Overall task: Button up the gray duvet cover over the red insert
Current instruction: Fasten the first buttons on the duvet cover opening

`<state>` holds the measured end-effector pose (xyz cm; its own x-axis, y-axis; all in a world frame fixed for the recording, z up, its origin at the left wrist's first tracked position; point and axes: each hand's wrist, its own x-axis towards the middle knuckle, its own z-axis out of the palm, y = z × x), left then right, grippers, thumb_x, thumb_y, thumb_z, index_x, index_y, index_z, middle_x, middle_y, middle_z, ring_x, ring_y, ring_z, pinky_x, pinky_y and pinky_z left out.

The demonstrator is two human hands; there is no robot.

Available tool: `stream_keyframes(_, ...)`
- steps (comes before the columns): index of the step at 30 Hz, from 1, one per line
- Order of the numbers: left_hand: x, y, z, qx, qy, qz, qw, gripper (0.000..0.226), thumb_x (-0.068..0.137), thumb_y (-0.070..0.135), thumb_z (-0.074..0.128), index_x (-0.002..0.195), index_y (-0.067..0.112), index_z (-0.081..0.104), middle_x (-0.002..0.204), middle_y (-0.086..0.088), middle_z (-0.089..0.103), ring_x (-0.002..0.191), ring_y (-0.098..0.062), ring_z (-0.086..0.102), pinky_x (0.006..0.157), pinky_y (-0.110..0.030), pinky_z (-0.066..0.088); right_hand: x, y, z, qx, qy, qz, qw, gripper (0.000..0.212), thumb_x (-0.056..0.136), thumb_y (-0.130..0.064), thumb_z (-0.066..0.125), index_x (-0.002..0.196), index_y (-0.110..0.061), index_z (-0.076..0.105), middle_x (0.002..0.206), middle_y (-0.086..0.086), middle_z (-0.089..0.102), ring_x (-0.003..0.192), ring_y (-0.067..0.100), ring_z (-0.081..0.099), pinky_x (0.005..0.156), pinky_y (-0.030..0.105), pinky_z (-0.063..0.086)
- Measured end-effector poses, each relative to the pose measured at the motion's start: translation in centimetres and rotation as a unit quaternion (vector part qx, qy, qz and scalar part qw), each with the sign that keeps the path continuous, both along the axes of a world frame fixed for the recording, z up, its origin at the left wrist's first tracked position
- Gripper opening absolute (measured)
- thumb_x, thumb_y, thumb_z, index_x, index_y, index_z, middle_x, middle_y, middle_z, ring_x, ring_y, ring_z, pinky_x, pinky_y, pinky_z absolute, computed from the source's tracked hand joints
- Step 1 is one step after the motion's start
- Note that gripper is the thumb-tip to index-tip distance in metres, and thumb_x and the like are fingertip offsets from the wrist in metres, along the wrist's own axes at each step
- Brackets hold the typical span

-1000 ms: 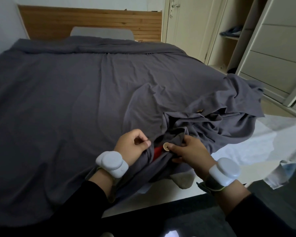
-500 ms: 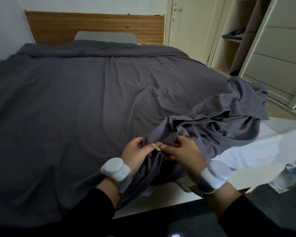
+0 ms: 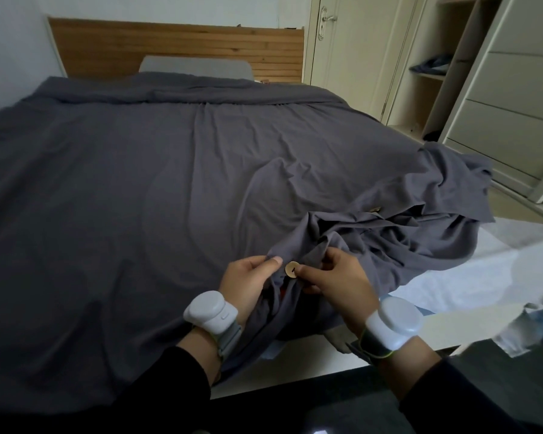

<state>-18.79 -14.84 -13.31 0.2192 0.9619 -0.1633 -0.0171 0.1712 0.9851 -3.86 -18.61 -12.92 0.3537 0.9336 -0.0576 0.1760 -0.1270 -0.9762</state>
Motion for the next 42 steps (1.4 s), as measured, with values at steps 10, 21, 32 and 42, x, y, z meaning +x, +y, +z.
stream_keyframes(10,0.3,-0.3,0.0,0.040,0.069,-0.008,0.997,0.023,0.084,0.023,0.064,0.069,0.007,0.071,0.058,0.000,0.066,0.058,-0.007,0.060,0.062,-0.019,0.048,-0.1,-0.2,-0.2,0.017,-0.005,0.020,1.000,0.020,0.078,-0.007,0.074,0.097,-0.006,0.068,0.094,0.012,0.074,0.090,0.024,0.071,0.082,0.041,0.059)
stream_keyframes(21,1.3,-1.1,-0.4,0.156,0.128,-0.019,0.979,0.023,0.064,0.009,0.079,0.073,0.017,0.059,0.066,0.001,0.062,0.057,-0.008,0.053,0.056,-0.013,0.045,-0.8,-0.4,0.1,-0.027,-0.059,-0.023,0.998,0.044,0.064,-0.045,0.075,0.082,-0.006,0.065,0.081,0.012,0.072,0.081,0.026,0.070,0.075,0.047,0.058)
stream_keyframes(32,0.8,0.0,0.4,0.083,0.152,-0.049,0.984,0.012,0.085,0.018,0.063,0.075,0.013,0.067,0.062,-0.003,0.063,0.059,-0.013,0.060,0.053,-0.013,0.048,0.3,-0.7,-0.2,0.010,-0.061,0.015,0.998,0.013,0.081,-0.012,0.072,0.089,-0.008,0.062,0.079,0.008,0.069,0.077,0.023,0.066,0.075,0.038,0.055)
stream_keyframes(42,0.6,0.5,1.2,-0.181,-0.009,-0.081,0.980,0.019,0.093,0.019,0.052,0.076,0.011,0.059,0.063,0.003,0.051,0.051,-0.005,0.048,0.043,-0.012,0.035,0.7,-1.2,0.1,0.039,-0.112,0.051,0.992,0.027,0.074,-0.008,0.077,0.098,-0.016,0.066,0.100,0.007,0.074,0.097,0.021,0.068,0.091,0.044,0.054)
